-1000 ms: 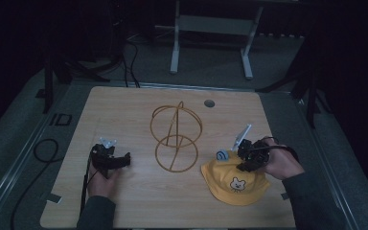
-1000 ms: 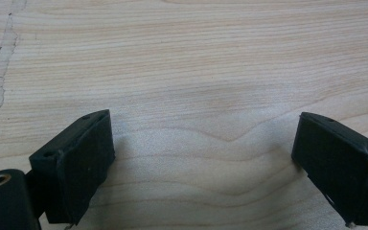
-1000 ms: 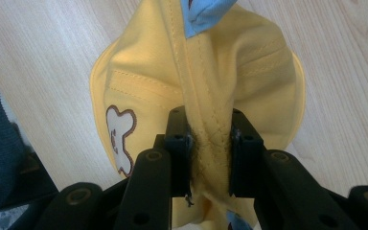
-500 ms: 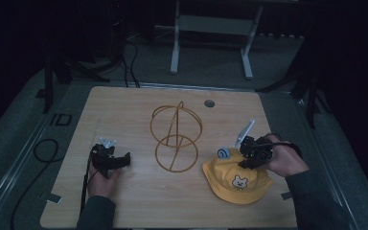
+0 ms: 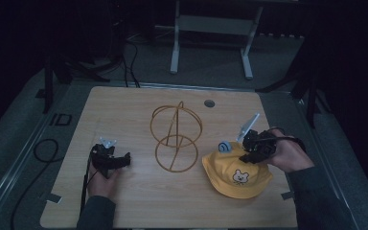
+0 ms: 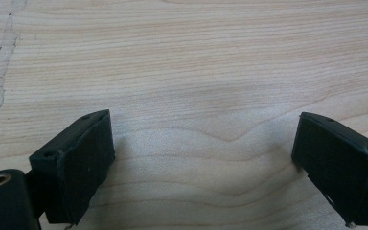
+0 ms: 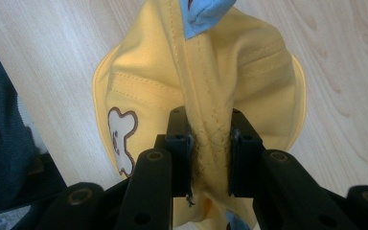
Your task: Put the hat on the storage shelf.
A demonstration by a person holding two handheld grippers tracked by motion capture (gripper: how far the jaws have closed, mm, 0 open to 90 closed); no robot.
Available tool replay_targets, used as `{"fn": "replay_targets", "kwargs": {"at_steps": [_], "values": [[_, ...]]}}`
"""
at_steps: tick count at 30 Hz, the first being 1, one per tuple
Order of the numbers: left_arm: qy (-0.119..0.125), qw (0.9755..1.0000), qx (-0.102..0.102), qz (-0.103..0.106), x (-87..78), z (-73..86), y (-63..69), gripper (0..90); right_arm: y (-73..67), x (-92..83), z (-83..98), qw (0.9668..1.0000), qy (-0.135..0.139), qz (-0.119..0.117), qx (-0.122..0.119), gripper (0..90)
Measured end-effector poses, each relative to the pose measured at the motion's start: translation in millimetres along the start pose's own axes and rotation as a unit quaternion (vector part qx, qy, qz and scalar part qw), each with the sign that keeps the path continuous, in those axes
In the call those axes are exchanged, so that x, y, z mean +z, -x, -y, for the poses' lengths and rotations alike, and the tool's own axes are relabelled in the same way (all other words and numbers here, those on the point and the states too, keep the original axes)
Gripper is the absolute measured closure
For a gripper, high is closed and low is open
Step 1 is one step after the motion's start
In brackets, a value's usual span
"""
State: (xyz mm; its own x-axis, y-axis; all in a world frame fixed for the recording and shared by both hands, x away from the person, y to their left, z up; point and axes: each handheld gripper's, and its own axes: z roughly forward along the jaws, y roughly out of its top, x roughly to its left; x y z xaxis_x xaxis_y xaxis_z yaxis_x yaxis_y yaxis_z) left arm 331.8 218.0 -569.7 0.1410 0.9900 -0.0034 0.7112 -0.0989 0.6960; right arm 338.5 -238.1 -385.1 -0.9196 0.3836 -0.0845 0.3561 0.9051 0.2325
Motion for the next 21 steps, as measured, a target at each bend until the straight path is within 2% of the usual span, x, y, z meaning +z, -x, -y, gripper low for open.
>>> {"fn": "replay_targets", "kwargs": {"at_steps": [8,21], "values": [[0.0,1.0,0.0,0.0,0.0,0.0,0.0,7.2,4.0,-11.0,-4.2,1.0,0.006,0.002,-0.007,75.0],[0.0,1.0,0.0,0.0,0.0,0.0,0.0,7.2,16.8,-27.2,-7.3,0.9994,0.035,0.006,0.002,75.4]]}}
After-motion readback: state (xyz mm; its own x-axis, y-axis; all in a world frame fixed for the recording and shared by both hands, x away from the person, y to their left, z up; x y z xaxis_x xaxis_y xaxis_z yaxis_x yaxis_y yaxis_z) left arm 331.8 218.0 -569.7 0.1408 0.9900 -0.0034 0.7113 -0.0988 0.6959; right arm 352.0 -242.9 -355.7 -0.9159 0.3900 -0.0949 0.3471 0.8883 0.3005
